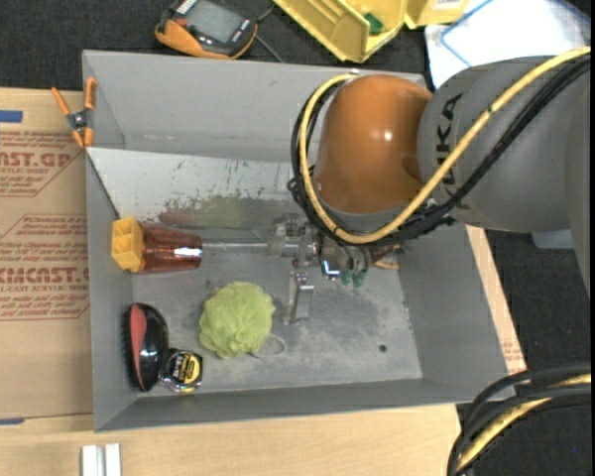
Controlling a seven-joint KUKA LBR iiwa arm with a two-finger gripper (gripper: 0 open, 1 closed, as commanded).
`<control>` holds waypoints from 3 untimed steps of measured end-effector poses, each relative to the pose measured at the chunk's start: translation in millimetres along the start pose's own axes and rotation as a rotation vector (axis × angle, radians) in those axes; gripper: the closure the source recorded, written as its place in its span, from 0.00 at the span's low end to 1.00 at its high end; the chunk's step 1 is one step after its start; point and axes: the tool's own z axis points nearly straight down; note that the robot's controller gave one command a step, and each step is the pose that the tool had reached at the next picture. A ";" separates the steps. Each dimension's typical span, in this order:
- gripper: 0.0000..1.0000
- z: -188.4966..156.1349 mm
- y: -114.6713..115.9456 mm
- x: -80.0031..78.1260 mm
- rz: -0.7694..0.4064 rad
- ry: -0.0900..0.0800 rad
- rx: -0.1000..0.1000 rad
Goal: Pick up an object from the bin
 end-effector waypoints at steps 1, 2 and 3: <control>0.00 -4.3 -0.4 -1.8 0.001 -0.008 -0.001; 0.00 131.9 47.0 32.5 -0.163 -0.005 -0.001; 0.00 81.2 58.6 37.4 -0.160 -0.020 -0.001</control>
Offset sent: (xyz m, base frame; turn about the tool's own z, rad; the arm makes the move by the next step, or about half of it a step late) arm -0.0325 0.0455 -0.1285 -0.1611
